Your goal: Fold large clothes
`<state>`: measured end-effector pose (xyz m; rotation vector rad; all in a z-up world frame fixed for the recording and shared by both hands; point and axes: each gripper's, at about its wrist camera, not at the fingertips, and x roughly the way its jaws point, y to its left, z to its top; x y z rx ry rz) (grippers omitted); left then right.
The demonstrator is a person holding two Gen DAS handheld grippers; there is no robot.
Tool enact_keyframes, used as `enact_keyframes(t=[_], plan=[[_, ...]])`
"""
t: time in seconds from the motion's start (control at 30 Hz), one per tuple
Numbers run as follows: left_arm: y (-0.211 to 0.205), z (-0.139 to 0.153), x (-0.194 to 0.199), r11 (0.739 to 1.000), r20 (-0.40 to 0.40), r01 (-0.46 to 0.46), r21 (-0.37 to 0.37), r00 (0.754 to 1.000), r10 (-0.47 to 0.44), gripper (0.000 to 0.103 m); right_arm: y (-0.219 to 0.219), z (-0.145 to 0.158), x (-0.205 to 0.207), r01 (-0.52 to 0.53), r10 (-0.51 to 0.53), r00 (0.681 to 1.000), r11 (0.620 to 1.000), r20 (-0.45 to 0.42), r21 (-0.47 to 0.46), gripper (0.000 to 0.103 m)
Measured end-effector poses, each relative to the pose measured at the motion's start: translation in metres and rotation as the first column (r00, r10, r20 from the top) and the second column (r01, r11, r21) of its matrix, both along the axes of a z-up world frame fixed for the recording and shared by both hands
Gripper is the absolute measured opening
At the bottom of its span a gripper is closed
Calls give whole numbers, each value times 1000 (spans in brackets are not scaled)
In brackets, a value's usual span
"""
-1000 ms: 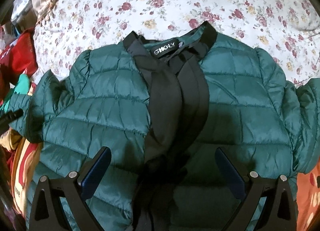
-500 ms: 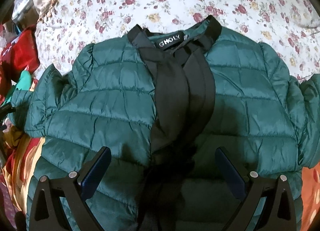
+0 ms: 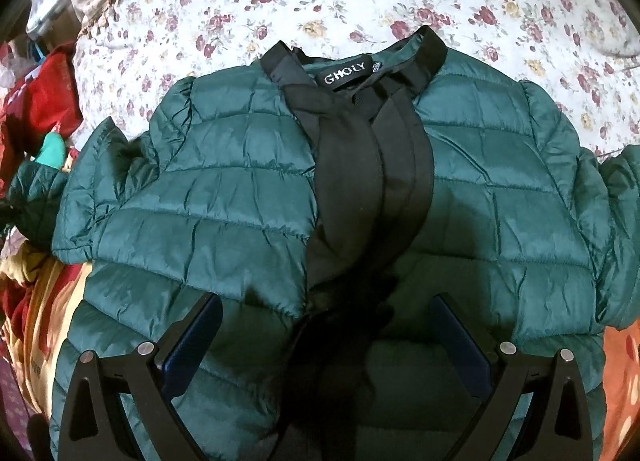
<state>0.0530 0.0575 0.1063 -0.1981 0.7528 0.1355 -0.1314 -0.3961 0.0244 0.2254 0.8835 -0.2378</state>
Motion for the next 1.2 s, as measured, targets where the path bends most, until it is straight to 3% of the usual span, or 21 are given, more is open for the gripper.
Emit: enact_keyframes(t=[0.13,0.23,0.4,0.57,0.73,0.93,1.1,1.2], plan=[[-43,23,-37,994,41,110,13,993,-111,9,-1,6,-11,9,-9,1000,1000,17,7,103],[-76,36,-39,983,51,185,11,981,-185,9,-5,10,-19,18,-18,999,1000,26,0,103],[-138,50,-58,952,58,305,10,951,-305,9,-20,16,-31,52,-52,998,999,35,5,103],[-202,57,-86,906,61,421,39,904,-423,9,-40,19,-47,91,-92,995,996,43,14,103],[-258,49,-106,864,33,503,33,863,-504,9,-63,18,-62,133,-133,990,991,37,9,103],[-325,35,-135,792,7,607,68,793,-609,9,-96,19,-80,194,-194,980,981,40,17,103],[-375,9,-154,731,-50,679,67,734,-677,9,-118,14,-93,233,-235,971,971,44,43,103],[-400,-12,-160,708,-83,701,79,713,-697,9,-126,10,-97,242,-244,969,969,35,50,103]])
